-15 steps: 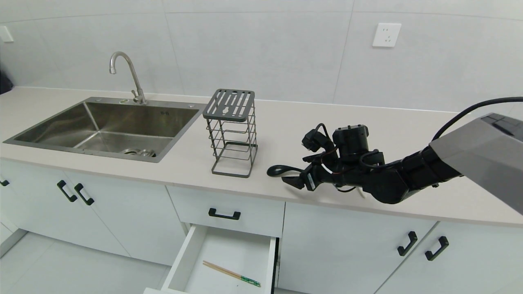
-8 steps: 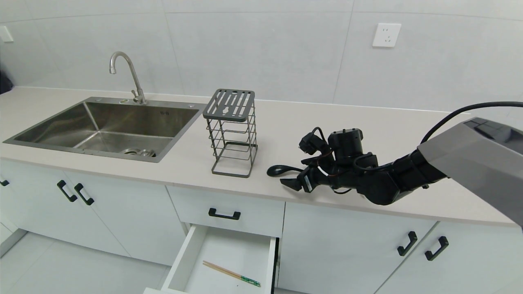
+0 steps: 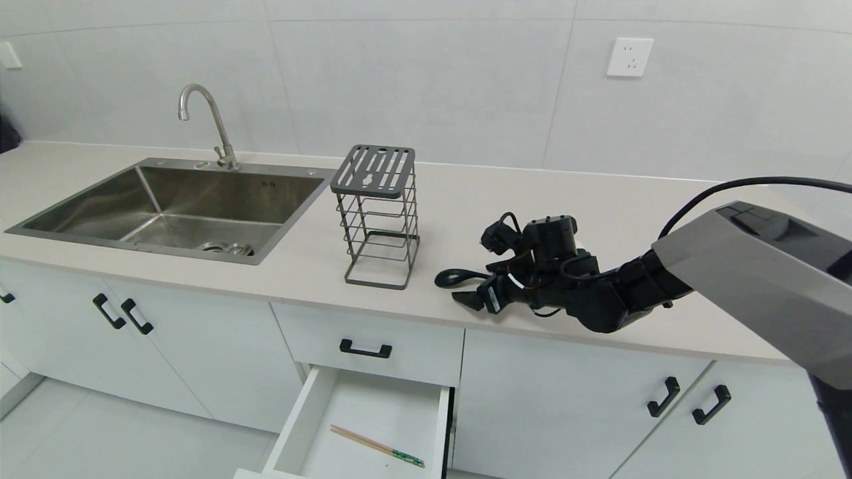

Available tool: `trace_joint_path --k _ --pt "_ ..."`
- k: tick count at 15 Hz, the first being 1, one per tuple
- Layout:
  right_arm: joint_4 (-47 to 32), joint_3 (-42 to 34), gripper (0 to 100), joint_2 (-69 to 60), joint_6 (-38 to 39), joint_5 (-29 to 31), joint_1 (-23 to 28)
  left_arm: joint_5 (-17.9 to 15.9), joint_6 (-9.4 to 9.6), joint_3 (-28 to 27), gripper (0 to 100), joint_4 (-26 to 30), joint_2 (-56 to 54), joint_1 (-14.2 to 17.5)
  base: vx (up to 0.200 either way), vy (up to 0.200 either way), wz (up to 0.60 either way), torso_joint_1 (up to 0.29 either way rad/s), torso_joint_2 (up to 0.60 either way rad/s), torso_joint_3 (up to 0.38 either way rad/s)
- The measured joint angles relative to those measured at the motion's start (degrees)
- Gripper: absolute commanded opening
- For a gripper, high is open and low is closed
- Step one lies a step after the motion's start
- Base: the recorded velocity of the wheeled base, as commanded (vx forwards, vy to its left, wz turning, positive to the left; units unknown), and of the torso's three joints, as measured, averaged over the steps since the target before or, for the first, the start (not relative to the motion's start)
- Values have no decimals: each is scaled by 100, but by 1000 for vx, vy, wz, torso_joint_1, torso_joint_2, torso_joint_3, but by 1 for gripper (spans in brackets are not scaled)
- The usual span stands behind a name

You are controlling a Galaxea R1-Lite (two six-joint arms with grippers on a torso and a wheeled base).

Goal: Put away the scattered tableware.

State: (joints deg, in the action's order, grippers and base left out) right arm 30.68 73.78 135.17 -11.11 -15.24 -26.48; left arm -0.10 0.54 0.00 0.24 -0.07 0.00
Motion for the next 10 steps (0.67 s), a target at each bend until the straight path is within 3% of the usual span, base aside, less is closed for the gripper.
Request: trace_joint_path --k 10 --pt "-9 4 0 -133 115 233 -74 0 0 0 100 2 0 0 0 0 0 0 0 0"
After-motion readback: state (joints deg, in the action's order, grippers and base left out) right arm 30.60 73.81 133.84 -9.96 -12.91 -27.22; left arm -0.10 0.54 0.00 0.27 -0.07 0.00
